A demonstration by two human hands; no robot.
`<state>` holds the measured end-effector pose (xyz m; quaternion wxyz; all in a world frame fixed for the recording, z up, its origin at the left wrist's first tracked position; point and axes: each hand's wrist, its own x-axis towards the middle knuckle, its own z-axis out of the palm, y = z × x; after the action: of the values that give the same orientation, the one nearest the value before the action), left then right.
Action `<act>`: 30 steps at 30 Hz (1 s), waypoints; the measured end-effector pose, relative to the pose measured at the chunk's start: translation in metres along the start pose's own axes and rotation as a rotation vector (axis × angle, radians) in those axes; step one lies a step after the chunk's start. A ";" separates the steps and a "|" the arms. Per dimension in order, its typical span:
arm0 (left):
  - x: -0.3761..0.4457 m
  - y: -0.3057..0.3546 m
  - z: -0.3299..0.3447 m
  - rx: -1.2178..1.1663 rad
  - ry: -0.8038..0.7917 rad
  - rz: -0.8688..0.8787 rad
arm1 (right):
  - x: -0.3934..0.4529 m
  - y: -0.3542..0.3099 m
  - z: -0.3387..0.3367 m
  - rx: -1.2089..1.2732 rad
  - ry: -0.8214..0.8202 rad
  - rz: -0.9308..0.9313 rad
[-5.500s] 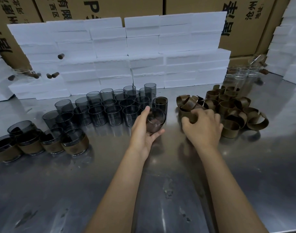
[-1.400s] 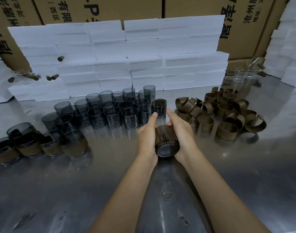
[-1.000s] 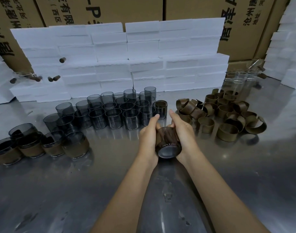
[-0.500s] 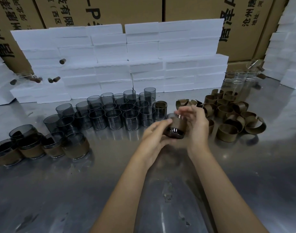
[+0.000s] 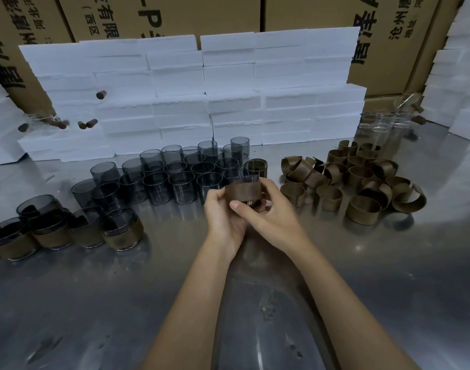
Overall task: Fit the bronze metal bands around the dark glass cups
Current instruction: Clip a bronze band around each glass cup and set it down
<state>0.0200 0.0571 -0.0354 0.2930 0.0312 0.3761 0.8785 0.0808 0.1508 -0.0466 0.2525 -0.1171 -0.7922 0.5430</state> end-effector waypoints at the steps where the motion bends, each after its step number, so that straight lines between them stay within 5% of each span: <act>1: 0.001 0.000 0.001 0.031 0.018 0.020 | 0.000 -0.001 0.000 -0.019 0.024 -0.015; 11: 0.001 -0.002 0.004 0.271 0.087 0.107 | 0.001 0.006 0.000 -0.201 0.135 -0.098; 16: 0.001 -0.008 0.002 0.827 0.175 0.331 | 0.000 0.010 0.002 -0.232 0.091 -0.135; 19: 0.006 -0.007 -0.004 0.944 0.234 0.389 | 0.003 0.017 0.003 -0.262 0.015 -0.092; 24: -0.002 -0.007 -0.007 1.524 0.515 0.546 | 0.003 0.024 0.005 -0.282 -0.083 -0.010; 30: -0.014 0.008 -0.010 1.812 0.700 0.499 | 0.006 0.032 0.004 -0.279 -0.031 0.003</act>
<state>0.0250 0.0385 -0.0351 -0.1610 0.0601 0.9510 0.2569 0.0703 0.1625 -0.0753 0.2207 -0.1437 -0.8637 0.4297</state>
